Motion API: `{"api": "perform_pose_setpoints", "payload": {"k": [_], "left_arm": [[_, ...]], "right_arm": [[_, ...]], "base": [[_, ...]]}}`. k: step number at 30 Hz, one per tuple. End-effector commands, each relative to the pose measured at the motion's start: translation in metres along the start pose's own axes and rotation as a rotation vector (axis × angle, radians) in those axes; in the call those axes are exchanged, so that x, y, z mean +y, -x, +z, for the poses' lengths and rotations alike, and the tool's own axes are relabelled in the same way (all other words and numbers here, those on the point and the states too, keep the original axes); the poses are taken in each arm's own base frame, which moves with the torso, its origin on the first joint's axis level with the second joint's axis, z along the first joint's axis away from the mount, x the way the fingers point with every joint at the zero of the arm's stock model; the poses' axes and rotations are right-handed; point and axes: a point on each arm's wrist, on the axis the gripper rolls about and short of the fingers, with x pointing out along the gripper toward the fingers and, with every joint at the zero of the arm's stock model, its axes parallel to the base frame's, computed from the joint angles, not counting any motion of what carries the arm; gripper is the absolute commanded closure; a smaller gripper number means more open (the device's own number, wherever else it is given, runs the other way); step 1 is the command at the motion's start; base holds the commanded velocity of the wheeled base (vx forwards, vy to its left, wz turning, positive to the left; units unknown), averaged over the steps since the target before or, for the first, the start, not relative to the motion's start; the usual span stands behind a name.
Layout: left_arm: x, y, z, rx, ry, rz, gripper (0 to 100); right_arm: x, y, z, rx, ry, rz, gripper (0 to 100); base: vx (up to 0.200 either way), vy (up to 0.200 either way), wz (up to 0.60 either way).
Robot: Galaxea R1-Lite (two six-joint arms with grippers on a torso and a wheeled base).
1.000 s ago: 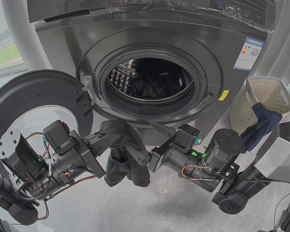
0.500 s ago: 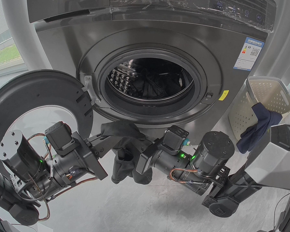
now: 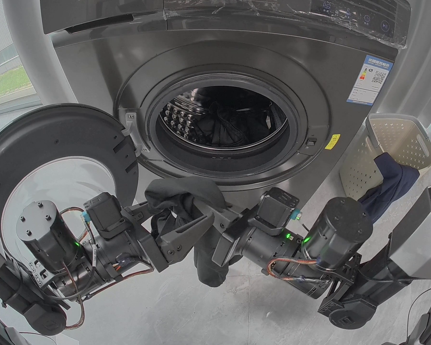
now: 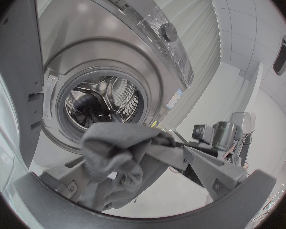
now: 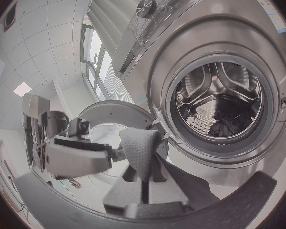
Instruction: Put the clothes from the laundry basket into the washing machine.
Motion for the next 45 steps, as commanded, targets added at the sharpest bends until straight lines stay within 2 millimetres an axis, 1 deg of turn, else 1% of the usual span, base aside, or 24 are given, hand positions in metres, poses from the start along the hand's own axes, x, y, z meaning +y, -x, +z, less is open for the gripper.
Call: {"api": "perform_pose_setpoints", "payload": {"k": [1, 4, 7, 8, 9, 12, 16, 20, 24, 27, 30, 34, 39, 45], "left_arm": [[0.002, 0.006, -0.007, 0.036, 0.005, 0.017, 0], [0.002, 0.011, -0.011, 0.056, 0.007, 0.023, 0], [0.003, 0.013, -0.012, 0.065, 0.009, 0.026, 0], [0.003, 0.013, -0.012, 0.065, 0.009, 0.027, 0], [0.006, 0.014, -0.011, 0.060, 0.006, 0.042, 0], [0.013, 0.014, -0.009, 0.050, 0.006, 0.066, 0], [0.019, 0.016, -0.011, 0.064, 0.011, 0.090, 0], [0.024, 0.014, -0.024, 0.121, 0.024, 0.104, 0], [0.028, 0.011, -0.037, 0.173, 0.039, 0.114, 0], [0.032, 0.009, -0.055, 0.257, 0.061, 0.097, 0], [0.034, 0.007, -0.066, 0.307, 0.074, 0.063, 0], [0.039, 0.002, -0.075, 0.341, 0.031, 0.051, 0], [0.052, -0.017, -0.088, 0.347, -0.005, 0.058, 0], [0.068, -0.035, -0.084, 0.290, -0.024, 0.079, 0]], "right_arm": [[-0.006, 0.001, 0.010, -0.032, 0.000, -0.026, 100], [-0.010, 0.001, 0.014, -0.043, -0.008, -0.038, 100], [-0.011, 0.004, 0.023, -0.066, -0.006, -0.042, 100], [-0.011, 0.005, 0.023, -0.065, -0.006, -0.043, 100], [-0.010, 0.009, 0.029, -0.072, -0.004, -0.043, 100], [-0.010, 0.021, 0.035, -0.067, 0.000, -0.047, 100], [-0.013, 0.036, 0.036, -0.044, 0.004, -0.060, 100], [-0.014, 0.043, 0.040, -0.042, 0.010, -0.065, 100], [-0.014, 0.043, 0.042, -0.050, 0.012, -0.067, 100], [-0.017, 0.042, 0.045, -0.062, 0.015, -0.074, 100], [-0.017, 0.041, 0.045, -0.065, 0.015, -0.073, 100], [-0.017, 0.041, 0.045, -0.064, 0.015, -0.073, 100], [-0.017, 0.041, 0.045, -0.064, 0.015, -0.073, 100], [-0.016, 0.041, 0.044, -0.062, 0.014, -0.072, 100]], "base": [[0.000, 0.000, 0.00], [0.000, 0.000, 0.00], [0.000, 0.000, 0.00], [0.000, 0.000, 0.00], [0.000, 0.000, 0.00], [0.000, 0.000, 0.00], [0.000, 0.000, 0.00], [0.000, 0.000, 0.00], [0.000, 0.000, 0.00], [0.000, 0.000, 0.00], [0.000, 0.000, 0.00], [0.000, 0.000, 0.00], [0.000, 0.000, 0.00], [0.000, 0.000, 0.00]]}}
